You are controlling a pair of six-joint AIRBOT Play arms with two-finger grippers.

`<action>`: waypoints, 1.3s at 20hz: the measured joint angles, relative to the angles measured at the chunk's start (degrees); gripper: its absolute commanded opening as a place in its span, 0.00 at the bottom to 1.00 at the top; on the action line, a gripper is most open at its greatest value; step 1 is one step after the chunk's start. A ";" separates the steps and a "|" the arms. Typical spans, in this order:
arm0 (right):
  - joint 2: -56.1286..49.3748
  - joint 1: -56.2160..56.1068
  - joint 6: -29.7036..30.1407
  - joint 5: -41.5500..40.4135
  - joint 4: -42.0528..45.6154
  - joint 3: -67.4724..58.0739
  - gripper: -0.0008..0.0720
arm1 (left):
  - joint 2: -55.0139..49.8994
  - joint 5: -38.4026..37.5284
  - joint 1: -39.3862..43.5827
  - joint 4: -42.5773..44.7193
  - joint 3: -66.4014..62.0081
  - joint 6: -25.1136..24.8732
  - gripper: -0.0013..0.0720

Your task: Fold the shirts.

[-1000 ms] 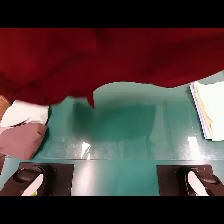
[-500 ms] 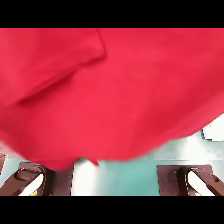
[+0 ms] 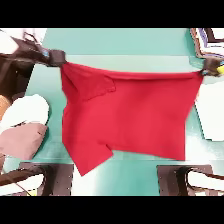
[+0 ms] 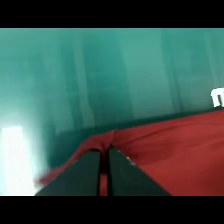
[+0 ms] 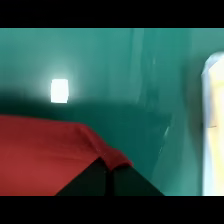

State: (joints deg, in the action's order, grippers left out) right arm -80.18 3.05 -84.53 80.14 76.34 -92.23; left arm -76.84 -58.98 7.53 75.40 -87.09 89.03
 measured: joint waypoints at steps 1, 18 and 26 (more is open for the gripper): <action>-2.73 0.00 0.02 -2.03 -0.15 0.31 0.04 | -2.71 2.78 0.00 -0.02 0.33 -0.26 0.06; -5.90 0.02 2.43 -6.93 -3.52 13.86 0.58 | -14.12 -5.25 -0.07 4.00 6.49 -1.92 0.71; 1.40 0.07 2.56 -6.93 -6.62 20.74 0.61 | -7.34 -12.94 -0.09 8.50 12.04 0.13 0.70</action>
State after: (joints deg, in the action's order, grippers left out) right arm -78.78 3.11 -81.97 73.21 69.71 -71.48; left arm -84.18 -71.92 7.44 83.90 -75.05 89.17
